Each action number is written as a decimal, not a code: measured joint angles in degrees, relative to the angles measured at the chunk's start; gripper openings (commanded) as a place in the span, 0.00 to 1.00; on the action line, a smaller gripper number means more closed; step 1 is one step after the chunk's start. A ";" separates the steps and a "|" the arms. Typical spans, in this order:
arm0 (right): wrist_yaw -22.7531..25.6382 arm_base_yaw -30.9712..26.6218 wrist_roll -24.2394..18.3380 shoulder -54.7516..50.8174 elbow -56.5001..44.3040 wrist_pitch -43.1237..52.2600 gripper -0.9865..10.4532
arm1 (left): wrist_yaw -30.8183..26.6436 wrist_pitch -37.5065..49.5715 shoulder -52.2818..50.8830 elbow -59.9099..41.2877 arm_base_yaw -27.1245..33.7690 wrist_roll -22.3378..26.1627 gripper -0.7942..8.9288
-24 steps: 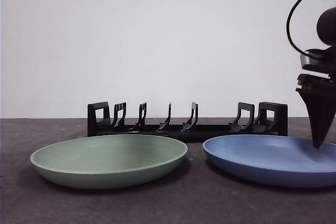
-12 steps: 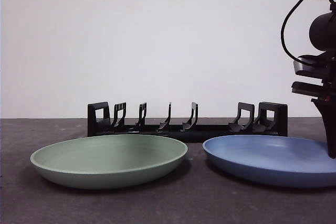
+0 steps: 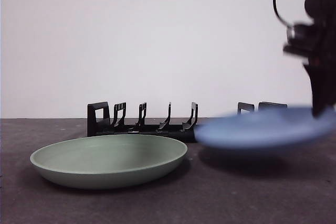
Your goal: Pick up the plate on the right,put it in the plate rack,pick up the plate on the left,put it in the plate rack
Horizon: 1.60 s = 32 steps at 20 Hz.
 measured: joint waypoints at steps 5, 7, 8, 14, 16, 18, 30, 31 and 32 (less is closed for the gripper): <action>-6.27 -0.04 0.00 -3.78 13.73 -9.33 0.08 | -4.00 3.65 0.00 0.00 -1.31 9.38 0.76; -9.35 -0.04 0.00 -3.78 16.41 -12.63 0.08 | -7.37 6.47 0.17 0.00 -1.57 12.83 0.76; -11.39 -0.04 0.00 -3.78 17.44 -13.81 0.08 | -8.94 8.07 0.42 0.00 -1.62 14.58 0.76; -15.43 2.89 -0.02 -3.78 20.31 -17.75 0.08 | -10.40 12.09 4.02 0.00 -1.81 24.13 0.75; -15.45 4.31 -0.04 -3.78 20.70 -17.77 0.08 | -11.17 12.17 6.14 0.00 -1.90 25.62 0.67; -15.45 5.16 -0.07 -3.78 20.74 -17.94 0.08 | -12.46 12.33 7.78 0.00 -2.25 26.21 0.63; -15.63 5.62 -0.11 -3.78 20.74 -17.84 0.08 | -13.27 14.62 9.29 0.00 -3.96 26.67 0.07; -15.61 5.55 -0.11 -3.78 20.74 -17.70 0.08 | -13.29 14.27 9.29 0.00 -4.24 26.67 0.07; -15.61 5.49 -0.11 -3.78 20.74 -17.70 0.08 | -13.27 13.81 9.29 0.00 -4.44 26.86 0.07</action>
